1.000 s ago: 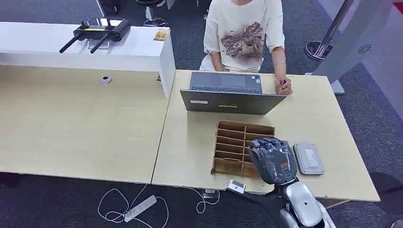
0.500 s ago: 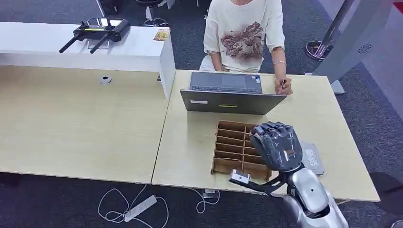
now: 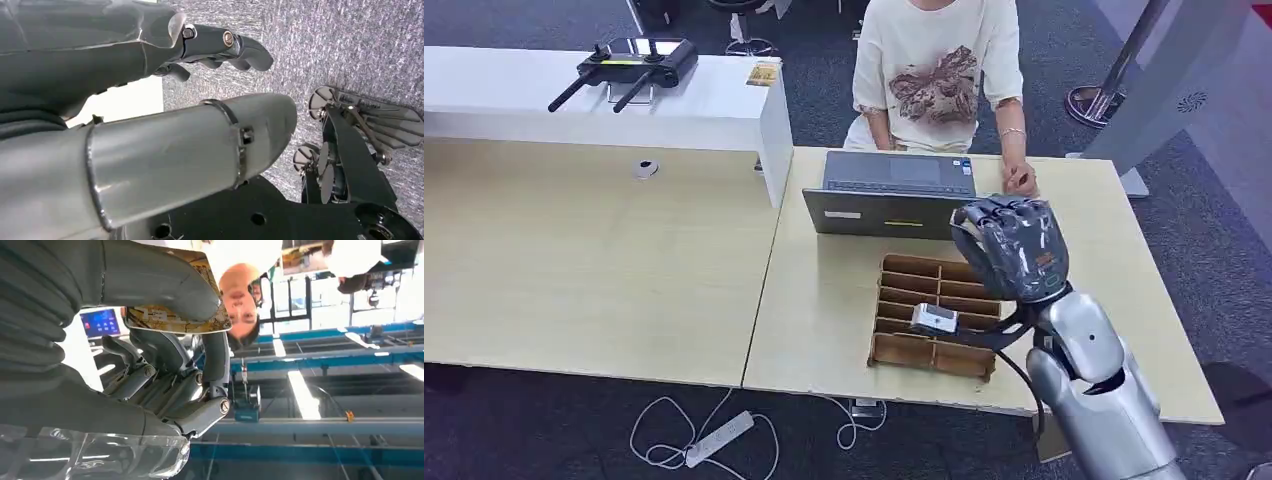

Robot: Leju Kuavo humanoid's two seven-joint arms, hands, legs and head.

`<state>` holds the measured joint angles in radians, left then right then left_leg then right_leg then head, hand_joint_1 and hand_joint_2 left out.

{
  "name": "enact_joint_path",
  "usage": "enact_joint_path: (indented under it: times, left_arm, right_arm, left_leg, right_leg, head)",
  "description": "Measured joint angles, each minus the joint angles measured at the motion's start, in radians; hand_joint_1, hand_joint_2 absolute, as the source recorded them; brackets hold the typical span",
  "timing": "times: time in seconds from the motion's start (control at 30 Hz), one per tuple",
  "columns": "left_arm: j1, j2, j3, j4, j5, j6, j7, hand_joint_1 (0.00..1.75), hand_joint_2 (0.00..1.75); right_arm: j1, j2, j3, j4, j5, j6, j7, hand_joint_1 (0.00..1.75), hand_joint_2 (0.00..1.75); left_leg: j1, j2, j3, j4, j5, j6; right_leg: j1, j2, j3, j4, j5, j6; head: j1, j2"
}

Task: Pass the card to the sensor for recognition and then transmit it.

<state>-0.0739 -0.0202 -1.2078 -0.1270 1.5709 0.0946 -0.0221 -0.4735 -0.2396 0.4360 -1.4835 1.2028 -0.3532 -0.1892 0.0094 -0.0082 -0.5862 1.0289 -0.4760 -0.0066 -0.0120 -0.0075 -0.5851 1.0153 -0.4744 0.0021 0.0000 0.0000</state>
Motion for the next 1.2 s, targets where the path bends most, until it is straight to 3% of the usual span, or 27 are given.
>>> enact_joint_path:
  times: [0.33,0.73,1.2]
  left_arm:
    - [-0.001,0.005,-0.014,0.000,-0.006,-0.003,0.000,0.00,0.00]
    - [-0.013,0.013,-0.033,0.000,-0.009,-0.006,0.011,0.00,0.00]
    - [-0.018,0.018,-0.057,0.000,-0.011,-0.008,0.012,0.00,0.00]
  right_arm:
    - [-0.159,0.040,0.007,0.109,-0.020,0.064,0.004,1.75,1.75]
    - [-0.377,0.132,0.008,0.337,0.002,0.153,0.031,1.75,1.75]
    - [-0.518,0.189,0.003,0.589,-0.022,0.169,0.012,1.75,1.75]
  left_leg:
    - [0.000,0.000,0.000,0.000,0.000,-0.001]
    - [0.000,0.000,0.000,0.000,0.001,-0.002]
    - [0.000,-0.001,0.000,0.000,0.001,-0.002]
  right_leg:
    - [0.000,0.000,0.000,0.001,0.000,0.000]
    - [0.000,0.000,0.000,0.002,0.000,-0.001]
    - [0.000,-0.001,-0.001,0.001,0.000,-0.001]
  head:
    - [0.000,0.000]
    - [0.000,0.000]
    - [0.000,0.000]
